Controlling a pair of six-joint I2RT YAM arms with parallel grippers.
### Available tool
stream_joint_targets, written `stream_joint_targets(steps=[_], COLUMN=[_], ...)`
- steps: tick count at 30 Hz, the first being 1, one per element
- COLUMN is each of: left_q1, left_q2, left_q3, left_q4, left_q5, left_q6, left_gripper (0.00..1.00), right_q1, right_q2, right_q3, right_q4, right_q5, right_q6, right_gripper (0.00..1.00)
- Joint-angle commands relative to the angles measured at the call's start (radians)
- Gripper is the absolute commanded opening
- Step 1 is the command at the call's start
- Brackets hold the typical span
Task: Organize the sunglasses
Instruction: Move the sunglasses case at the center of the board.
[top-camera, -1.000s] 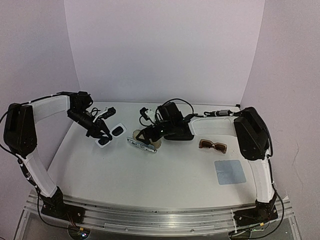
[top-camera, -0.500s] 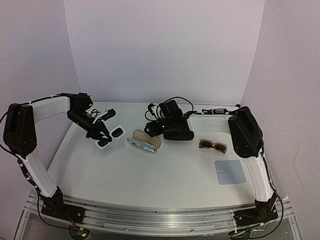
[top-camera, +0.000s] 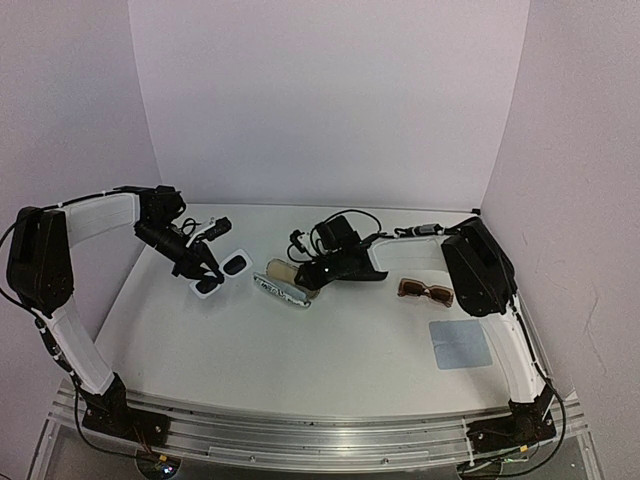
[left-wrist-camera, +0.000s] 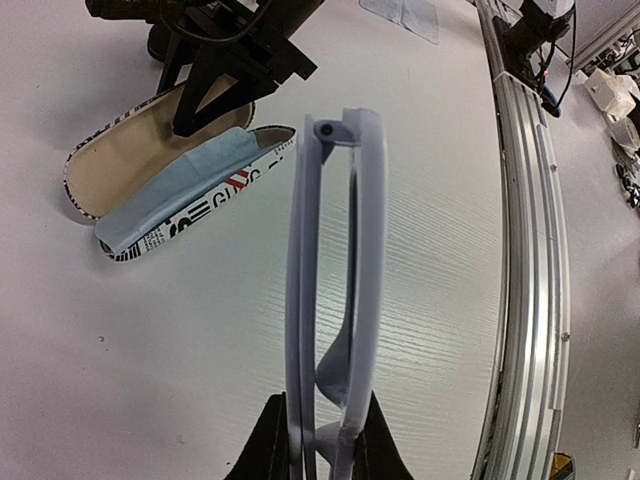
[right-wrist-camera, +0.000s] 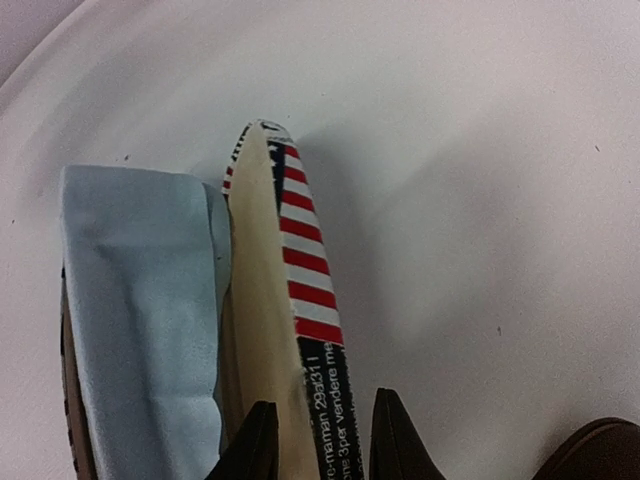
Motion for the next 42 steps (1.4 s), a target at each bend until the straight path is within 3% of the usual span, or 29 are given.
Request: stream_joint_targets(steps=[1,4,16,29,31,37,42], left_q1=[0.001,0.000,0.000,-0.106,-0.131,-0.155,-0.184], left_q2=[-0.032,-0.031,-0.014,-0.020,-0.023,-0.008,0.042], left_q3=[0.043,0.046,0.059,0.005,-0.005,0.019,0.064], left_q4=[-0.005,-0.004,-0.066,-0.127,-0.133,-0.193,-0.228], left_q5=[0.030,0.034,0.068,0.121,0.120,0.140,0.134], left_q6=[0.001,0.001,0.074,0.124,0.129,0.159,0.117], left_gripper=[0.10,0.10,0.11,0.12,0.12,0.12,0.11], right_q1=[0.003,0.004,0.070,0.197,0.197,0.197,0.197], right_q2=[-0.040,-0.081,-0.365,-0.367,-0.356,-0.400,-0.483], right_q3=[-0.021,-0.068,-0.401,-0.471,-0.465,-0.439,-0.434], right_q4=[0.013,0.012,-0.003,-0.003,-0.003,0.001,0.007], right_q5=[-0.073,-0.091,-0.223,-0.227,-0.221,-0.196,-0.163], right_q6=[-0.086,-0.135,-0.458,-0.483,-0.480,-0.450,-0.399], right_gripper=[0.16,0.09,0.00,0.04,0.08,0.49,0.64])
